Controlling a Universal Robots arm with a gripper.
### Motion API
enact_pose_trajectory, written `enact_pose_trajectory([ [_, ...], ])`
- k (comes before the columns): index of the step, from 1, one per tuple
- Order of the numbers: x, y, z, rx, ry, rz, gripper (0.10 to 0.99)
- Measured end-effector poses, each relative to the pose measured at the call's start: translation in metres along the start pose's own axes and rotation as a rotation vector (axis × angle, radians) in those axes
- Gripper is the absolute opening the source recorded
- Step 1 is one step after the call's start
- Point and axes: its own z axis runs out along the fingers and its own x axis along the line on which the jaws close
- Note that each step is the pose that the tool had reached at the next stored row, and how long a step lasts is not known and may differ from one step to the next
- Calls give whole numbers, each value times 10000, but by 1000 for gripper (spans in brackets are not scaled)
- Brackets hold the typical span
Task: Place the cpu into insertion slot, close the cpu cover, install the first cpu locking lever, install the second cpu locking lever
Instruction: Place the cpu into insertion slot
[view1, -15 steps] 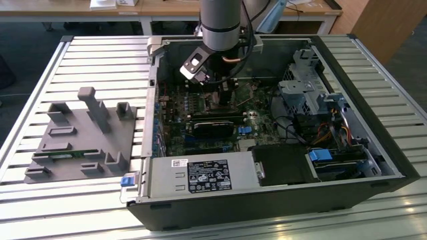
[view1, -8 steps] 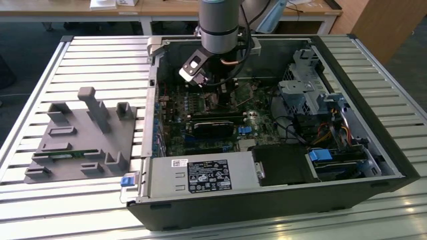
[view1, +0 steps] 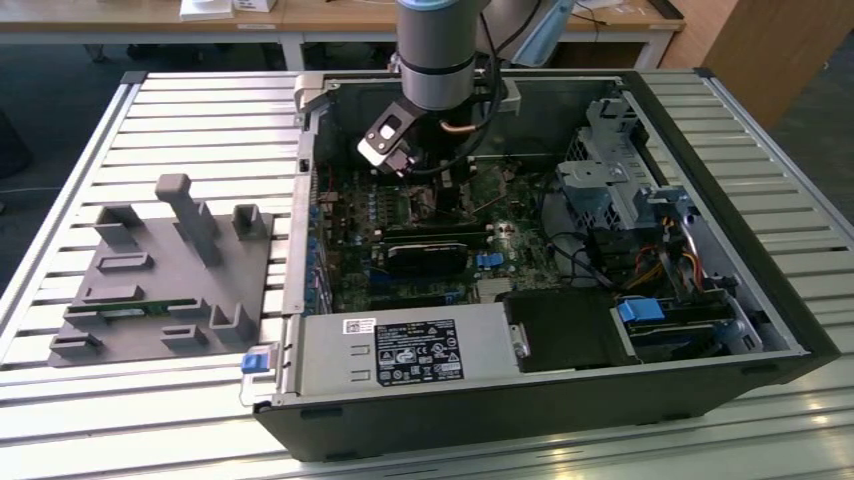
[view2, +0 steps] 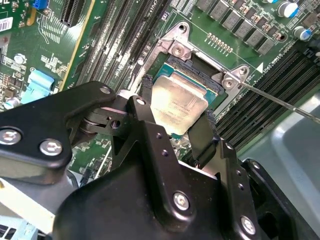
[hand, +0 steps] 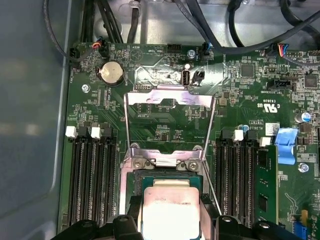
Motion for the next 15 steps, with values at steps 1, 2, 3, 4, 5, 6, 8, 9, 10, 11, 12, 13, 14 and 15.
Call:
enact_pose_trajectory([
  [1, 3, -1, 4, 1, -3, 24, 541],
  [2, 4, -1, 7, 0, -5, 43, 541],
  [3, 6, -1, 11, 0, -5, 53, 541],
  [4, 7, -1, 14, 0, -5, 55, 541],
  [5, 7, -1, 18, -1, -4, 56, 541],
  [6, 8, -2, 21, -1, -5, 56, 541],
  [8, 13, -3, 25, -1, -5, 57, 541],
  [9, 17, -2, 27, -1, -5, 57, 541],
  [10, 22, -2, 29, -1, -6, 56, 541],
  [11, 28, -3, 32, 0, -6, 56, 541],
  [12, 31, -3, 36, -1, -4, 57, 541],
  [13, 32, -3, 39, -1, -3, 56, 541],
  [14, 34, -3, 42, -1, -4, 58, 541],
  [15, 35, -4, 46, -1, -5, 60, 541],
])
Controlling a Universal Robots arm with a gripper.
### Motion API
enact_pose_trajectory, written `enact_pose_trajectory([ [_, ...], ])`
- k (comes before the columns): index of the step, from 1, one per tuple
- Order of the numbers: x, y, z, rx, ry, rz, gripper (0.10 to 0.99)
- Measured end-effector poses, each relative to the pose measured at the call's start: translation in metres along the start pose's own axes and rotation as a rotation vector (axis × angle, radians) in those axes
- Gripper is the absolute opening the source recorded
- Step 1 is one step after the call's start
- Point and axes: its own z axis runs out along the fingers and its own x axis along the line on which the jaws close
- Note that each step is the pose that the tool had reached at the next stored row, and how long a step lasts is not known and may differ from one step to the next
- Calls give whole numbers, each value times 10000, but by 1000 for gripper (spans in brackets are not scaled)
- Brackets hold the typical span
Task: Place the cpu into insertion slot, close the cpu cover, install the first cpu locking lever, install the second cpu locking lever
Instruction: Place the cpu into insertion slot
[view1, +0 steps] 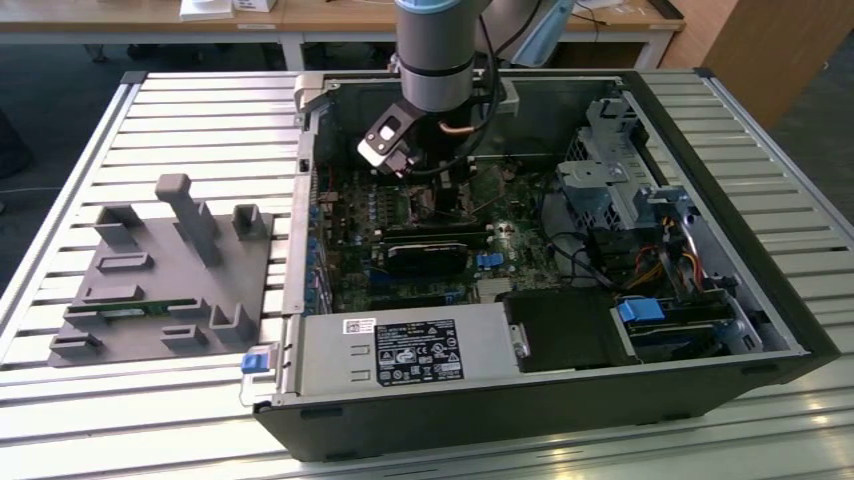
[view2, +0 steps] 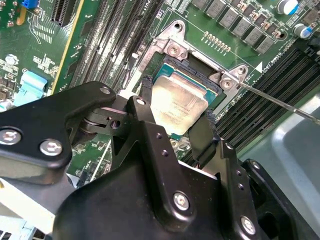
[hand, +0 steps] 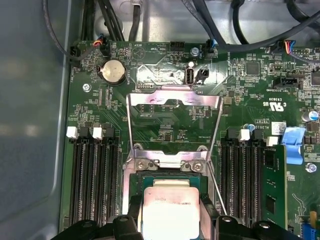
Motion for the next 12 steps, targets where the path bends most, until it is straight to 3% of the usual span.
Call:
enact_pose_trajectory([
  [12, 8, -4, 47, 2, -1, 0, 541],
])
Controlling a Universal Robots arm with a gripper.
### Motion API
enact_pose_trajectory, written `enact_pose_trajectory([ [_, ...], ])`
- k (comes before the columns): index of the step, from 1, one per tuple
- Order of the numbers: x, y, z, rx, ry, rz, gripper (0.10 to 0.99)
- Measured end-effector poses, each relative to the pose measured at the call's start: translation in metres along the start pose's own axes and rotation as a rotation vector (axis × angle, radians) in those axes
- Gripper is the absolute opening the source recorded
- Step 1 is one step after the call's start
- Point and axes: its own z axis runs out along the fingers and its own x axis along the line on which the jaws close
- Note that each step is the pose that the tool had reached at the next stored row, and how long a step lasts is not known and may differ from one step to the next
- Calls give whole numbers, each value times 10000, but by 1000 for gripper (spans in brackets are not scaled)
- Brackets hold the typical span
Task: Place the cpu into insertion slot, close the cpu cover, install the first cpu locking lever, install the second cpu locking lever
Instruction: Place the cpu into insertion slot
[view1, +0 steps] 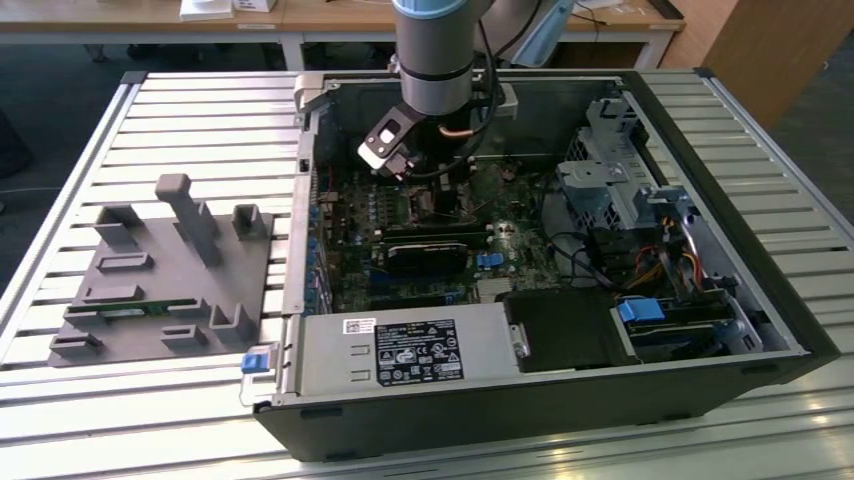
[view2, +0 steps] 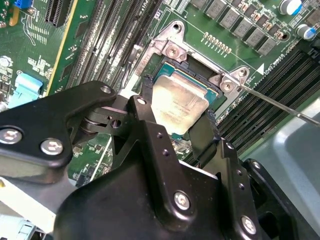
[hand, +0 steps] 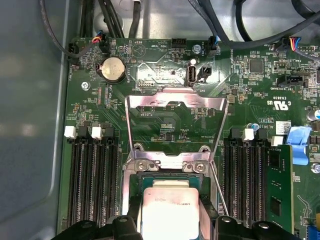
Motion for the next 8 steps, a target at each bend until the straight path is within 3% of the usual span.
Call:
enact_pose_trajectory([
  [8, 0, 0, 1, -1, 0, 0, 553],
])
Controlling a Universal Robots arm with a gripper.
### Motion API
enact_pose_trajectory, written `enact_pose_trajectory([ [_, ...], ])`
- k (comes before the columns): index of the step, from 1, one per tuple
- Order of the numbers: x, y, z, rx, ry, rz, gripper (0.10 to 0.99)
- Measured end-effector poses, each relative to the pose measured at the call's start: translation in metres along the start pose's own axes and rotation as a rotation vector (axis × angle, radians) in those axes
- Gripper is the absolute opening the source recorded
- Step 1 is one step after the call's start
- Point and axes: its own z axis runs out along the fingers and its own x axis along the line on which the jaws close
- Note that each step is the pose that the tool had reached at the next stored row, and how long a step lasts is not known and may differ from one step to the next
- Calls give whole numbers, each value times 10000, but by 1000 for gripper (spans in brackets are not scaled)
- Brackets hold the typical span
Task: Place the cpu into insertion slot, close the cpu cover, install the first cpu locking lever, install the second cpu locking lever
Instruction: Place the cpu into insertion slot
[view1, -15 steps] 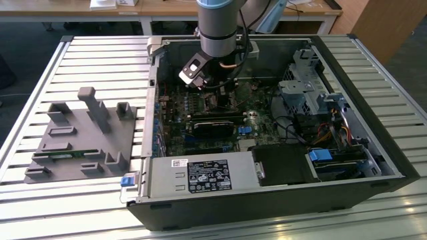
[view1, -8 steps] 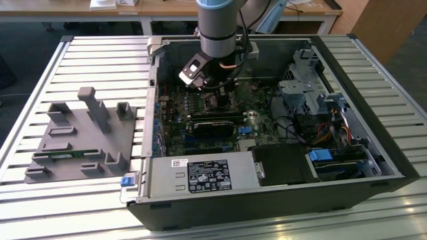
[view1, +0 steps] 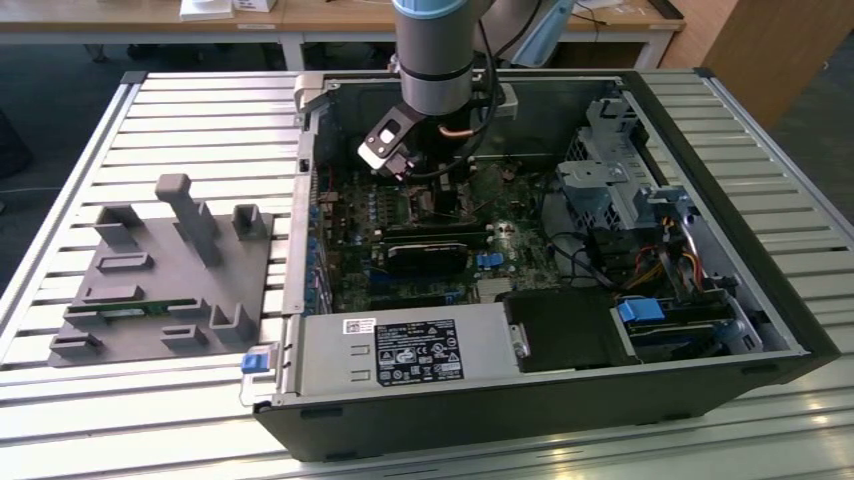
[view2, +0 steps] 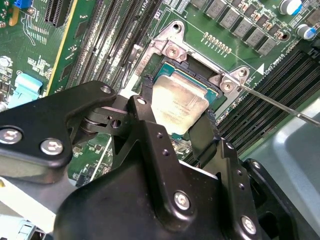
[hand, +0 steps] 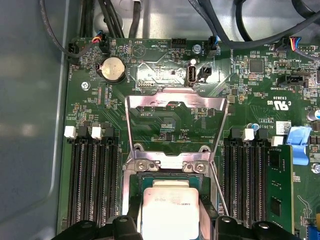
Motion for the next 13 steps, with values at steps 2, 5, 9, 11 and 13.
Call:
enact_pose_trajectory([
  [2, 0, 0, 0, 0, 1, 0, 553],
  [5, 0, 0, 0, 1, 1, 0, 612],
  [9, 0, 0, 1, 0, 1, 1, 612],
  [11, 0, 0, 0, 0, 2, 1, 612],
  [13, 0, 1, -11, 1, 1, 0, 612],
])
